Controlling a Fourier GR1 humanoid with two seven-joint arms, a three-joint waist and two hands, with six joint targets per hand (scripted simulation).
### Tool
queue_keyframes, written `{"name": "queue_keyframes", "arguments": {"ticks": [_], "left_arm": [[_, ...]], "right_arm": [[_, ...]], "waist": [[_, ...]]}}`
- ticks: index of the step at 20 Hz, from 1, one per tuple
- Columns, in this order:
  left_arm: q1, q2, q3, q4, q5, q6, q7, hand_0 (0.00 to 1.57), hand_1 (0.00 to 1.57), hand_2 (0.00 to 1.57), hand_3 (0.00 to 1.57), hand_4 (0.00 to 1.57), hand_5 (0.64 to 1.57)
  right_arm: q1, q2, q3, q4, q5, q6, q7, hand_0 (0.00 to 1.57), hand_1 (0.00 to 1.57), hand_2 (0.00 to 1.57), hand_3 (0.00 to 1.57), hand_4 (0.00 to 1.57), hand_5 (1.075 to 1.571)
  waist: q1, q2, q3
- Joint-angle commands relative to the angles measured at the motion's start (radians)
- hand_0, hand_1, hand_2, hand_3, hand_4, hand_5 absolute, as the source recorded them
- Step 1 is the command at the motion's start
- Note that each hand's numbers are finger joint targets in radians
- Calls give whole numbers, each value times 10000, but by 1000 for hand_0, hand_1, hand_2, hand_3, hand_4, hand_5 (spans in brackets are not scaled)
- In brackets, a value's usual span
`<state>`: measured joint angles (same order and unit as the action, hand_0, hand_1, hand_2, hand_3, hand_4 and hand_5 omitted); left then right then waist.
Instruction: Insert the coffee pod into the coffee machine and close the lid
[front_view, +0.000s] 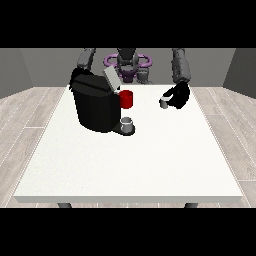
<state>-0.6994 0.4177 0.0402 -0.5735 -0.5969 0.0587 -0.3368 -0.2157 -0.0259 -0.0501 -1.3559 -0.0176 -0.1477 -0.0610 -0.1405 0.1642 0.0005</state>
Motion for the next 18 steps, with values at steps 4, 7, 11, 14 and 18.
{"name": "queue_keyframes", "arguments": {"ticks": [4,7,11,14,18], "left_arm": [[-1124,-176,-90,-521,33,-1030,496,1243,1243,1327,1315,535,1571],[-1142,143,-13,-651,-94,-1178,387,1256,1256,1331,1292,545,1571],[-1536,70,177,-607,-26,-1341,602,1256,1256,1331,1292,545,1571],[-2069,37,-5,-886,-178,-1738,1114,1252,1252,1329,1292,573,1571],[-2638,252,309,-973,-152,-1530,1313,1256,1256,1327,1277,536,1571]], "right_arm": [[-70,247,694,522,-33,-712,-26,0,0,0,0,456,1571],[-193,-167,-6,623,-203,214,-51,0,0,0,0,497,1571],[-724,-143,-22,375,-233,61,241,0,0,0,0,496,1571],[-387,241,121,535,-177,-126,-359,0,0,0,0,500,1571],[-387,-272,144,380,-207,435,-43,0,0,0,0,494,1571]], "waist": [[137,-539,-2],[-89,-419,-4],[-276,-202,-7],[-350,-505,-2],[-777,-284,-4]]}}
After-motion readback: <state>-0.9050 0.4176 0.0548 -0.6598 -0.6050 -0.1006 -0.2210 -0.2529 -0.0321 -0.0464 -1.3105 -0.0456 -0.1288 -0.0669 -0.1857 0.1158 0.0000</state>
